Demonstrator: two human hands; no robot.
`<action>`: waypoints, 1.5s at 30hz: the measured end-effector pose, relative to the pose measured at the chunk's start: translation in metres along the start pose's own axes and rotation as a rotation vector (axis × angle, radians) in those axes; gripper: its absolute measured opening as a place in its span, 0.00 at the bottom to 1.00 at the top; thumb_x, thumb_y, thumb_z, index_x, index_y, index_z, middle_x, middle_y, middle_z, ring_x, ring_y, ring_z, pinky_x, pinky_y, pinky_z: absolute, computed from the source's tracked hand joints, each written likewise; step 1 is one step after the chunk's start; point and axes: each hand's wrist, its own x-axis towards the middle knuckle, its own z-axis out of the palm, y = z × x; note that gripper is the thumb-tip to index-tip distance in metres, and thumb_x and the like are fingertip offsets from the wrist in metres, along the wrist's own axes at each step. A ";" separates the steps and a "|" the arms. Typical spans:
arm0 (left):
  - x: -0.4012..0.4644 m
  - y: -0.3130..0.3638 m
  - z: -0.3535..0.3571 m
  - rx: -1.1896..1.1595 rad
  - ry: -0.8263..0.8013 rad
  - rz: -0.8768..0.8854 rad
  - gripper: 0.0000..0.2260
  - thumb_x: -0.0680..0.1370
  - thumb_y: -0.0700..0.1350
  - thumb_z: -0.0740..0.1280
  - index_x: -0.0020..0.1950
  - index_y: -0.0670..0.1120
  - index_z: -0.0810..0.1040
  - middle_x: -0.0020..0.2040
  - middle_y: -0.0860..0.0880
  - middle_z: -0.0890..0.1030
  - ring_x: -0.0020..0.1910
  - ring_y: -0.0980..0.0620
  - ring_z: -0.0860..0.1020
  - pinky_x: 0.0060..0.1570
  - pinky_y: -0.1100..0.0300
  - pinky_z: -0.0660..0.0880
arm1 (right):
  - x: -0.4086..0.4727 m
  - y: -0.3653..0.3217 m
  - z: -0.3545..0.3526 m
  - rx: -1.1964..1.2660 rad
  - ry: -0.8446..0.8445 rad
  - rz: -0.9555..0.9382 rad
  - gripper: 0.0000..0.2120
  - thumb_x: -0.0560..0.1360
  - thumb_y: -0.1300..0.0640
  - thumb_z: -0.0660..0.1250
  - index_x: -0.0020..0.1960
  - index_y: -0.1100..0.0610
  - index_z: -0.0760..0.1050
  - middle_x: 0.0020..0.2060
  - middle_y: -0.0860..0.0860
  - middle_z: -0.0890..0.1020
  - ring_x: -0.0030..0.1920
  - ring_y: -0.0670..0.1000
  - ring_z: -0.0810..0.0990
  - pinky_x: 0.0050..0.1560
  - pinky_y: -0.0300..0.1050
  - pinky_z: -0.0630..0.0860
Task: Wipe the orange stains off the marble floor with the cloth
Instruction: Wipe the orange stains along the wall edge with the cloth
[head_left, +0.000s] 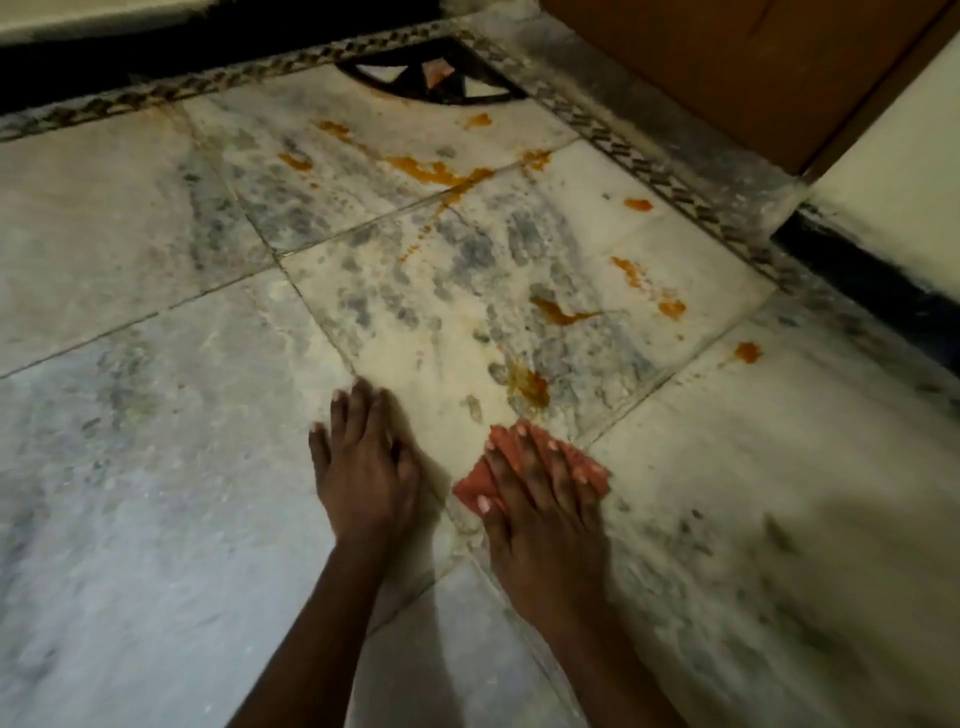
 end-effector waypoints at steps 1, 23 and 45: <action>-0.003 0.004 0.004 -0.006 0.003 0.019 0.35 0.75 0.55 0.52 0.81 0.45 0.69 0.84 0.45 0.63 0.84 0.42 0.60 0.80 0.38 0.55 | 0.014 -0.003 0.001 0.005 0.005 0.029 0.27 0.86 0.40 0.54 0.84 0.41 0.61 0.85 0.43 0.57 0.85 0.54 0.55 0.79 0.64 0.61; -0.015 0.016 0.011 0.087 -0.052 0.151 0.34 0.77 0.55 0.52 0.83 0.45 0.66 0.85 0.47 0.60 0.85 0.47 0.57 0.82 0.43 0.54 | -0.011 0.005 -0.008 0.054 0.011 -0.106 0.26 0.85 0.43 0.55 0.82 0.44 0.67 0.86 0.45 0.57 0.86 0.55 0.53 0.80 0.66 0.60; -0.015 0.023 0.005 0.054 -0.051 0.145 0.32 0.77 0.53 0.58 0.80 0.44 0.71 0.83 0.44 0.65 0.83 0.44 0.62 0.80 0.41 0.59 | 0.010 0.067 -0.026 0.098 0.050 0.436 0.30 0.79 0.50 0.53 0.79 0.55 0.72 0.80 0.56 0.71 0.80 0.63 0.69 0.75 0.65 0.66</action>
